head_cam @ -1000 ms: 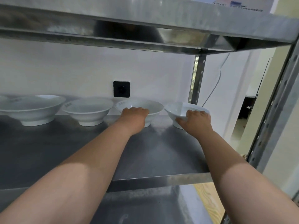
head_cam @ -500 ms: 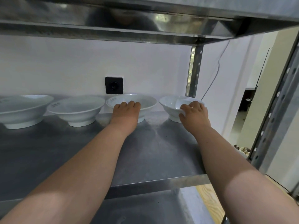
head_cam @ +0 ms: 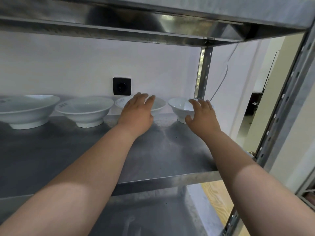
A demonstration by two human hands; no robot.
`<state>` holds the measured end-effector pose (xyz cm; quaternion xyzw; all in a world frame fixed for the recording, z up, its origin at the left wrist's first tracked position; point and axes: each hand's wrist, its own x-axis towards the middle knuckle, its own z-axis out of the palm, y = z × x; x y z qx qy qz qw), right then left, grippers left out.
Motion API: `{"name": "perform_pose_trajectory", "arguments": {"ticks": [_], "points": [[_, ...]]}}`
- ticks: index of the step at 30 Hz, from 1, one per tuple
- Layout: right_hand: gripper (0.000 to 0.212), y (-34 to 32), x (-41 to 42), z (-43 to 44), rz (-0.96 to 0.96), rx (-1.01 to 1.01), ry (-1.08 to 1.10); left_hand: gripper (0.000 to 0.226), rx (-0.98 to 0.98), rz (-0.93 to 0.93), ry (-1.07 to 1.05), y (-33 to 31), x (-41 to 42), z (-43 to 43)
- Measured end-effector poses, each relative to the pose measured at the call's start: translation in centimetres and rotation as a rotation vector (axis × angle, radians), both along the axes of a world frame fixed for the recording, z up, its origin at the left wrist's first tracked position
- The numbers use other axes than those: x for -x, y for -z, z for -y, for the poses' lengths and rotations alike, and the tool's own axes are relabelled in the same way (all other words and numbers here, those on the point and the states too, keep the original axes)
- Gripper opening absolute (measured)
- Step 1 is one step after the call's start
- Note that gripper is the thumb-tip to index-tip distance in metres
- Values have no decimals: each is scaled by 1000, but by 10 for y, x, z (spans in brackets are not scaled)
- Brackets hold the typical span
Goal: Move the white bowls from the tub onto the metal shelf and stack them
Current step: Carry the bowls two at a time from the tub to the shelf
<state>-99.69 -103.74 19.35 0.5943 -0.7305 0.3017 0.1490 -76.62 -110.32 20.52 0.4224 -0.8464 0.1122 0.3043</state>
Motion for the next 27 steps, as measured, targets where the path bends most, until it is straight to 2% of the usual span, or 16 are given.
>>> {"name": "perform_pose_trajectory", "arguments": {"ticks": [6,9,12,16,22,27], "points": [[27,-2,-68,-116,564,132,-332,39,-374,-392,387,3,-52,-94],[25,23,-100,-182,637,82,-407,34,-536,-573,486,26,-100,-142],[25,59,-134,-241,678,39,-411,37,-629,-658,543,55,-149,-189],[24,126,-182,-303,819,-36,-287,35,-799,-629,592,121,-206,-236],[22,231,-273,-390,1037,-210,49,30,-1185,-600,476,230,-265,-284],[22,281,-348,-460,1237,-356,222,33,-1407,-427,438,282,-303,-315]]}}
